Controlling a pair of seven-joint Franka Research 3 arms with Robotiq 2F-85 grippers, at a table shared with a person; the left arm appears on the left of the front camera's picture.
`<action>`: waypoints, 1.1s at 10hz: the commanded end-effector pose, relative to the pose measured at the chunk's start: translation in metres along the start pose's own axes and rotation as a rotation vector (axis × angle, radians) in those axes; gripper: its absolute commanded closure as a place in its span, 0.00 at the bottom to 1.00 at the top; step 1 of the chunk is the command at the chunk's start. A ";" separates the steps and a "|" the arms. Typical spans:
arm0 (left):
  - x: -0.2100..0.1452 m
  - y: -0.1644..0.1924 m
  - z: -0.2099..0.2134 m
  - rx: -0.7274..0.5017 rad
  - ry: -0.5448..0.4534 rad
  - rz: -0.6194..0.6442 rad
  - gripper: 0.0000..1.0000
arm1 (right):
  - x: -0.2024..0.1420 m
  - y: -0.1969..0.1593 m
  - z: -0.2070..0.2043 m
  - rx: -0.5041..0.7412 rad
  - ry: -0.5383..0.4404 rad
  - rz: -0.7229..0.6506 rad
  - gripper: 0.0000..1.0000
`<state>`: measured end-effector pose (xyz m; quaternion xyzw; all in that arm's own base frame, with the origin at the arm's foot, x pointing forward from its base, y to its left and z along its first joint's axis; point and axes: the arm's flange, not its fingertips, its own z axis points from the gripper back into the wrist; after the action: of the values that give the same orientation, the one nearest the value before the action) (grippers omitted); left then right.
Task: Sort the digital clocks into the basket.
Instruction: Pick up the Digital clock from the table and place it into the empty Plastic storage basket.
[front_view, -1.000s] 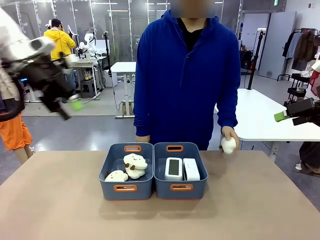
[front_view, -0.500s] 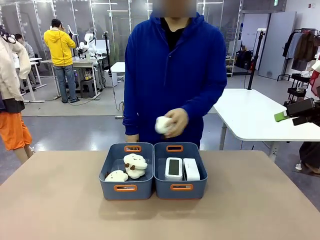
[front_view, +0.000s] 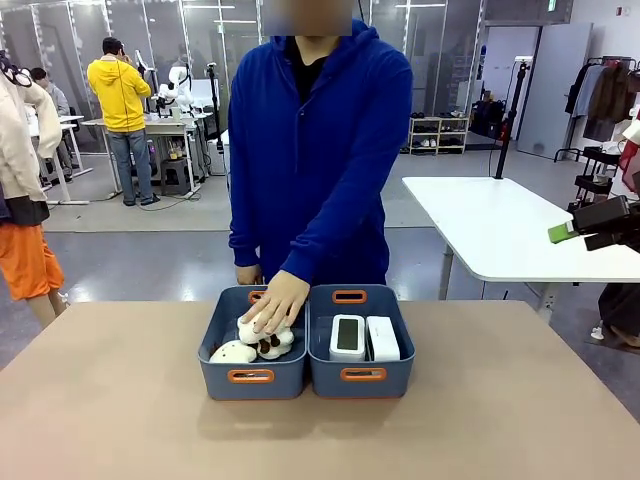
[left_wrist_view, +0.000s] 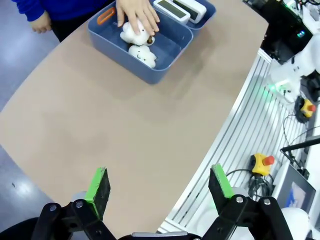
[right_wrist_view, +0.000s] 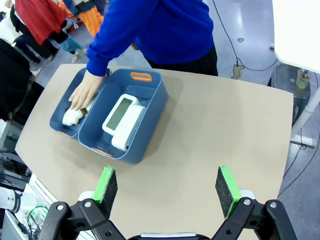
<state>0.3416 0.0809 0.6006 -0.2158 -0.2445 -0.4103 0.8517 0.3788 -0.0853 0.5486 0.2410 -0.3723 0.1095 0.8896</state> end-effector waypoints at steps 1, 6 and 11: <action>0.007 0.000 0.005 -0.009 0.013 0.017 0.00 | 0.001 0.002 0.000 -0.015 0.001 -0.018 0.00; 0.007 0.000 0.005 -0.009 0.013 0.017 0.00 | 0.001 0.002 0.000 -0.015 0.001 -0.018 0.00; 0.007 0.000 0.005 -0.009 0.013 0.017 0.00 | 0.001 0.002 0.000 -0.015 0.001 -0.018 0.00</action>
<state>0.3430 0.0808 0.6028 -0.2155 -0.2443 -0.4089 0.8525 0.3788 -0.0853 0.5486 0.2409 -0.3721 0.1095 0.8897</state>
